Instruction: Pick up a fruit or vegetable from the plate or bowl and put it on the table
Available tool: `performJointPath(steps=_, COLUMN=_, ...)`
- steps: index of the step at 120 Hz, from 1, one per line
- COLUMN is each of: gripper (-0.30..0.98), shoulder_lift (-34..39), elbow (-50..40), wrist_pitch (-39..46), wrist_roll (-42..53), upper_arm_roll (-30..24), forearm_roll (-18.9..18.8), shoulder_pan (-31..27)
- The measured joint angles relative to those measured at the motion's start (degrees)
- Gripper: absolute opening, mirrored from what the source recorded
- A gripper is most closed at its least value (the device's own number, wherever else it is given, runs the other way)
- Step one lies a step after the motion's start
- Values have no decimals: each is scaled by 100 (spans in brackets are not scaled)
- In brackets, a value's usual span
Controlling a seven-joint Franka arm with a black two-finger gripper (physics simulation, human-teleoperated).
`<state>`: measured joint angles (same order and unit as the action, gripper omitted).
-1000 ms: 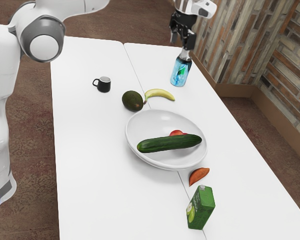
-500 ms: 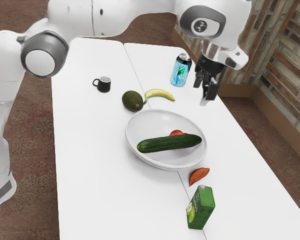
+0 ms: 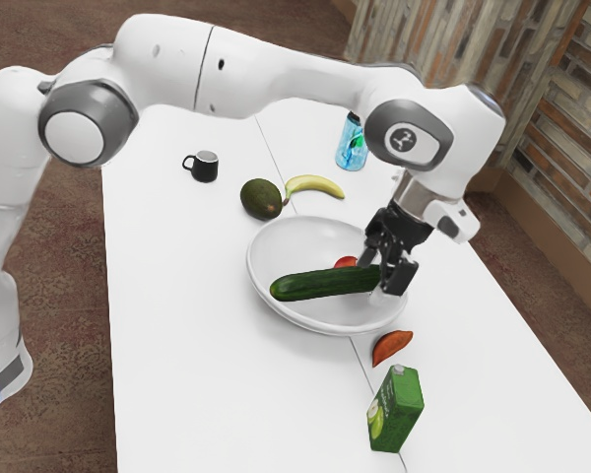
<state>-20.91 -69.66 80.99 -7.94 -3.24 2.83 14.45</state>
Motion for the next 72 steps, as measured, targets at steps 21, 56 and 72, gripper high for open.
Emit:
performJointPath(steps=21, gripper=69, shoulder_lift=1365, elbow=-2453, wrist_pitch=1000, wrist_roll=-154, upper_arm_roll=121, forearm_roll=213, shoulder_pan=111)
performJointPath(steps=56, gripper=69, shoulder_lift=1554, elbow=-2565, wrist_pitch=1761, wrist_roll=-258, upper_arm_roll=131, forearm_roll=158, shoulder_pan=-81)
performJointPath(steps=72, gripper=69, shoulder_lift=1560, elbow=-2600, wrist_pitch=1875, wrist_roll=-286, upper_arm_roll=131, forearm_roll=157, shoulder_pan=-99)
